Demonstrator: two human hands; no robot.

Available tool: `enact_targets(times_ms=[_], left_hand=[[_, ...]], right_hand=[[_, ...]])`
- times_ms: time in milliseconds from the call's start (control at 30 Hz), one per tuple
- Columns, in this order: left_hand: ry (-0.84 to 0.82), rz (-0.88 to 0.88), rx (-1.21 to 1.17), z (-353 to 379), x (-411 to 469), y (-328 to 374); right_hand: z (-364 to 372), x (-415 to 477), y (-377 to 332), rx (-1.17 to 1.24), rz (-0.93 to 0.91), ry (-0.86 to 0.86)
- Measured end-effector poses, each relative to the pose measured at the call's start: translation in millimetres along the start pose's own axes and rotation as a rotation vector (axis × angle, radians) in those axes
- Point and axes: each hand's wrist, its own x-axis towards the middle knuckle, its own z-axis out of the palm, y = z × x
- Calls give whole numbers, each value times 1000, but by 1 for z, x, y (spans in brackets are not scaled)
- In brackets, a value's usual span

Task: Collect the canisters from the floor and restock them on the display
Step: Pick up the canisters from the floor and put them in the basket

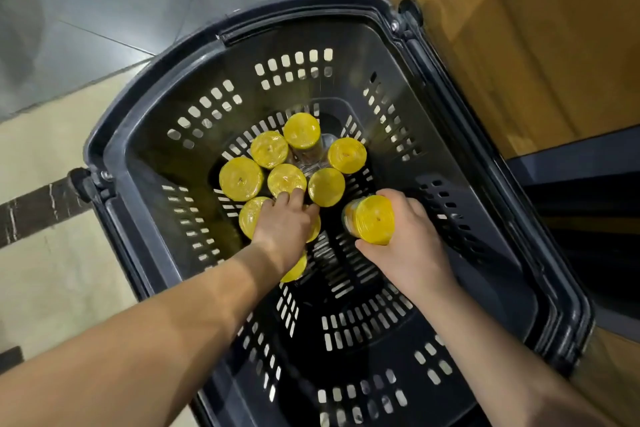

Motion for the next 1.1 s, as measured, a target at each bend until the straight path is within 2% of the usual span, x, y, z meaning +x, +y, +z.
enact_targets(times_ms=[200, 433, 600, 733, 900, 1100], left_hand=[[-66, 12, -23, -4, -8, 1], [-72, -56, -236, -12, -17, -6], [-68, -80, -320, -18, -19, -15], [-43, -81, -372, -24, -20, -15], [-12, -79, -369, -37, -27, -19], [11, -86, -357, -85, -46, -21]], right_hand=[[22, 16, 0, -35, 68, -12], [44, 44, 0, -138, 192, 38], [64, 70, 5, 11, 261, 96], [74, 78, 8, 28, 268, 57], [70, 66, 9, 92, 241, 62], [16, 35, -15, -1, 229, 6]])
